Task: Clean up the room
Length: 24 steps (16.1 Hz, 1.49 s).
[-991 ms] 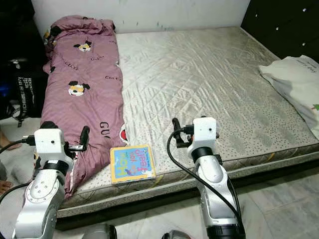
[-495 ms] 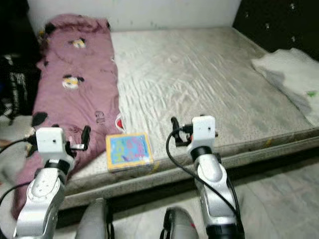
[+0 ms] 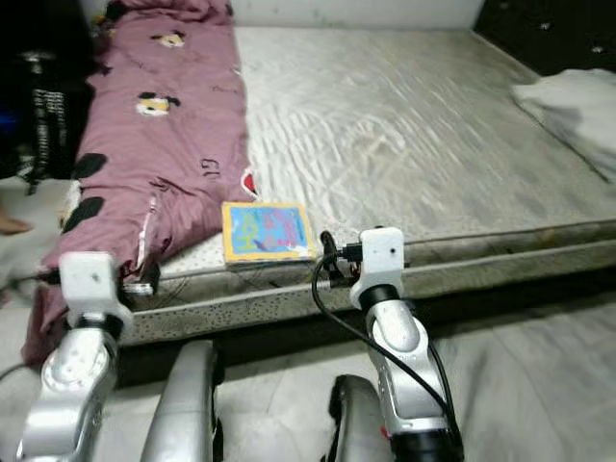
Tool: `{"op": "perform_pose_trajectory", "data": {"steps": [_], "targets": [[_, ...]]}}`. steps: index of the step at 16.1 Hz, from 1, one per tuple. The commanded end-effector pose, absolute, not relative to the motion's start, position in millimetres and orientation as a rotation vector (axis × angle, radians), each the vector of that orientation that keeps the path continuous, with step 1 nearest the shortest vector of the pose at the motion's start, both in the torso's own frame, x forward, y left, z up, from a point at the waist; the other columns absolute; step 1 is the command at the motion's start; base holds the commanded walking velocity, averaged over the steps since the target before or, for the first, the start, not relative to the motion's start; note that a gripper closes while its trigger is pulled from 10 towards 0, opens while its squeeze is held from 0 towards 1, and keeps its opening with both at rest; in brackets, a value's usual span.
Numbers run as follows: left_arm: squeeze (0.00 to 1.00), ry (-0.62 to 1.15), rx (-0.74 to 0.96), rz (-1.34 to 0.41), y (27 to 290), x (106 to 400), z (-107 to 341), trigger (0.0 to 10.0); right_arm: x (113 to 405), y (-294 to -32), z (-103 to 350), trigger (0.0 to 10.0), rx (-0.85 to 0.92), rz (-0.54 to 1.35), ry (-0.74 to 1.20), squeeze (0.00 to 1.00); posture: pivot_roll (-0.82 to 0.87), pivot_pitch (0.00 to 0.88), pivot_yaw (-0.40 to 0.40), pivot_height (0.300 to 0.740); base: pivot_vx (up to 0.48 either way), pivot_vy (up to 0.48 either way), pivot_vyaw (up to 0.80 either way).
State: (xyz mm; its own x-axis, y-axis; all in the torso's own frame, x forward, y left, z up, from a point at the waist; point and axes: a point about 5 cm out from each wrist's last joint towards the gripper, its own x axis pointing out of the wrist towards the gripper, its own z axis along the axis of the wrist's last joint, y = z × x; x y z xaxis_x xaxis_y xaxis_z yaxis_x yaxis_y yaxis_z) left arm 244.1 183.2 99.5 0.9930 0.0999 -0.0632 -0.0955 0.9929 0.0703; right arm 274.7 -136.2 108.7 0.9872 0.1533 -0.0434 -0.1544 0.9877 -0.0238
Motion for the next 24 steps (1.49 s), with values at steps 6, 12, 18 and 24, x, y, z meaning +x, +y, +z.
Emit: {"op": "perform_pose_trajectory", "data": {"steps": [6,12,18,24], "targets": [[0.00,0.053,0.064,0.071,176.1,246.1,103.2,10.0,276.8,-141.8,113.7,10.0,-0.041,0.139,0.026,0.00,0.03,0.044,-0.038,0.580,0.000,0.000,0.00],[0.00,0.044,0.048,0.062,175.4,246.2,103.8,10.0,276.5,-139.3,114.1,10.0,-0.047,0.158,0.020,0.00,0.03,0.044,-0.039,0.580,0.000,0.000,0.00],[0.00,0.046,0.039,0.055,174.8,246.8,103.4,10.0,277.2,-139.1,114.2,10.0,-0.051,0.162,0.021,0.00,0.03,0.047,-0.039,0.580,0.259,0.000,0.00],[0.00,0.044,0.041,0.047,174.7,248.3,103.5,10.0,278.5,-138.0,114.4,10.0,-0.056,0.164,0.019,0.00,0.03,0.042,-0.036,0.580,0.269,0.000,0.00]]}}
